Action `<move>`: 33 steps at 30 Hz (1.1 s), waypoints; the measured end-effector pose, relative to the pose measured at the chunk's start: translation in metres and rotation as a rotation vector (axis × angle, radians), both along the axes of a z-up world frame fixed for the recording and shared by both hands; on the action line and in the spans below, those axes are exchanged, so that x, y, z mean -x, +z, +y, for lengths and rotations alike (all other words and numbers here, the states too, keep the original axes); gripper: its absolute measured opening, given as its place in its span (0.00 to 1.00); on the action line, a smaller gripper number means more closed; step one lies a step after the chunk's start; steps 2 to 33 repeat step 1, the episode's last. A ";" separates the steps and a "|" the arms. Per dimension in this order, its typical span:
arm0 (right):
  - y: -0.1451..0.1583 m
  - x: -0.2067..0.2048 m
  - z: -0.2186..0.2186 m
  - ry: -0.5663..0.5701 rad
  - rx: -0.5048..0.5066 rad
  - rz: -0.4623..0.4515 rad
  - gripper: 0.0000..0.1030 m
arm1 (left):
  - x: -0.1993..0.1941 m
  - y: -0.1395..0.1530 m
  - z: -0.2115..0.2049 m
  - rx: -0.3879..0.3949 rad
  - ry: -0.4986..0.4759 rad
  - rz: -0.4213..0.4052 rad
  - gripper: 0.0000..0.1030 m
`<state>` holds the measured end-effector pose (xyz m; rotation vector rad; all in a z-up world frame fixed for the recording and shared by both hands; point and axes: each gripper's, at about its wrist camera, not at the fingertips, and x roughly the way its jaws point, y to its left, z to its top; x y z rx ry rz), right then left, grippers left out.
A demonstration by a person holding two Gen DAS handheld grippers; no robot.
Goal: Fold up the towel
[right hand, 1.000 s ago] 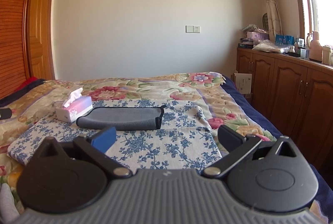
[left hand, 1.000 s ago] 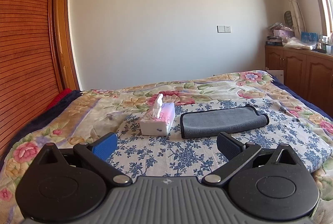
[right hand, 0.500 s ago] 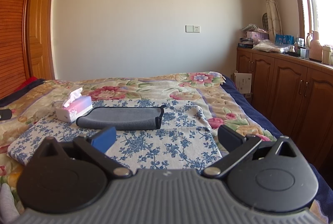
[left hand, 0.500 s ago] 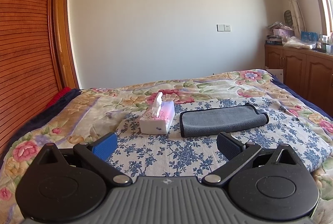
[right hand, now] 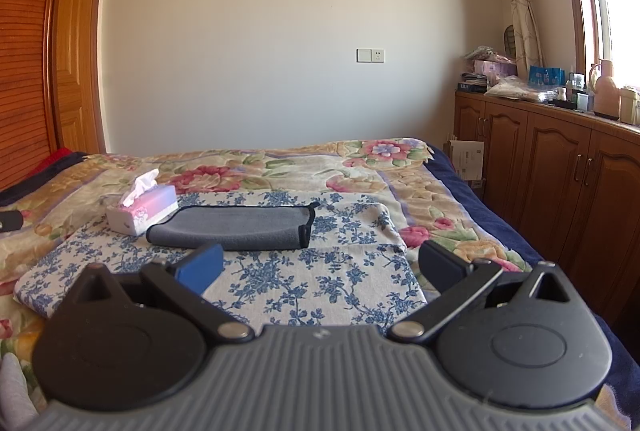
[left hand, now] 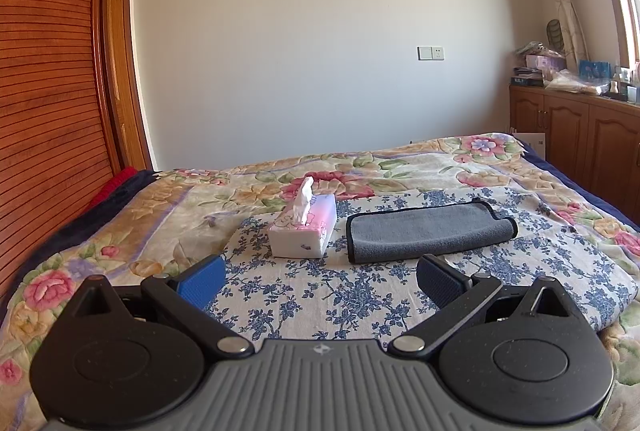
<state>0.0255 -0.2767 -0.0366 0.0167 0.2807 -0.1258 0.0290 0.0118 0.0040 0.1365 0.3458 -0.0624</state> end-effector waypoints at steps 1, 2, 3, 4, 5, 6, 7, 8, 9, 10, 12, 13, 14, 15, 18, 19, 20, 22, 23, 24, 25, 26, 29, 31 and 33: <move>0.000 0.000 -0.001 0.000 0.000 0.000 1.00 | 0.000 0.000 0.000 0.000 0.001 0.001 1.00; 0.000 0.000 -0.001 0.000 0.000 0.000 1.00 | 0.000 0.000 0.000 0.000 0.001 0.001 1.00; 0.000 0.000 -0.001 0.000 0.000 0.000 1.00 | 0.000 0.000 0.000 0.000 0.001 0.001 1.00; 0.000 0.000 -0.001 0.000 0.000 0.000 1.00 | 0.000 0.000 0.000 0.000 0.001 0.001 1.00; 0.000 0.000 -0.001 0.000 0.000 0.000 1.00 | 0.000 0.000 0.000 0.000 0.001 0.001 1.00; 0.000 0.000 -0.001 0.000 0.000 0.000 1.00 | 0.000 0.000 0.000 0.000 0.001 0.001 1.00; 0.000 0.000 -0.001 0.000 0.000 0.000 1.00 | 0.000 0.000 0.000 0.000 0.001 0.001 1.00; 0.000 0.000 -0.001 0.000 0.000 0.000 1.00 | 0.000 0.000 0.000 0.000 0.001 0.001 1.00; 0.000 0.000 -0.001 0.000 0.000 0.000 1.00 | 0.000 0.000 0.000 0.000 0.001 0.001 1.00; 0.000 0.000 -0.001 0.000 0.000 0.000 1.00 | 0.000 0.000 0.000 0.000 0.001 0.001 1.00; 0.000 0.000 -0.001 0.000 0.000 0.000 1.00 | 0.000 0.000 0.000 0.000 0.001 0.001 1.00; 0.000 0.000 -0.001 0.000 0.000 0.000 1.00 | 0.000 0.000 0.000 0.000 0.001 0.001 1.00; 0.000 0.000 -0.001 0.000 0.000 0.000 1.00 | 0.000 0.000 0.000 0.000 0.001 0.001 1.00; 0.000 0.000 -0.001 0.000 0.000 0.000 1.00 | 0.000 0.000 0.000 0.000 0.001 0.001 1.00; 0.000 0.000 -0.001 0.000 0.000 0.000 1.00 | 0.000 0.000 0.000 0.000 0.001 0.001 1.00; 0.000 0.000 -0.001 0.000 0.000 0.000 1.00 | 0.000 0.000 0.000 0.000 0.001 0.001 1.00; 0.000 0.000 -0.001 0.000 0.000 0.000 1.00 | 0.000 0.000 0.000 0.000 0.001 0.001 1.00; 0.000 0.000 -0.001 0.000 0.000 0.000 1.00 | 0.000 0.000 0.000 0.000 0.001 0.001 1.00; 0.000 0.000 -0.001 0.000 0.000 0.000 1.00 | 0.000 0.000 0.000 0.000 0.001 0.001 1.00; 0.000 0.000 -0.001 0.000 0.000 0.000 1.00 | 0.000 0.000 0.000 0.000 0.001 0.001 1.00; 0.000 0.000 -0.001 0.000 0.000 0.000 1.00 | 0.000 0.000 0.000 0.000 0.001 0.001 1.00; 0.000 0.000 -0.001 0.000 0.000 0.000 1.00 | 0.000 0.000 0.000 0.000 0.001 0.001 1.00; 0.000 0.000 -0.001 0.000 0.000 0.000 1.00 | 0.000 0.000 0.000 0.000 0.001 0.001 1.00; 0.000 0.000 -0.001 0.000 0.000 0.000 1.00 | 0.000 0.000 0.000 0.000 0.001 0.001 1.00; 0.000 0.000 -0.001 0.000 0.000 0.000 1.00 | 0.000 0.000 0.000 0.000 0.001 0.001 1.00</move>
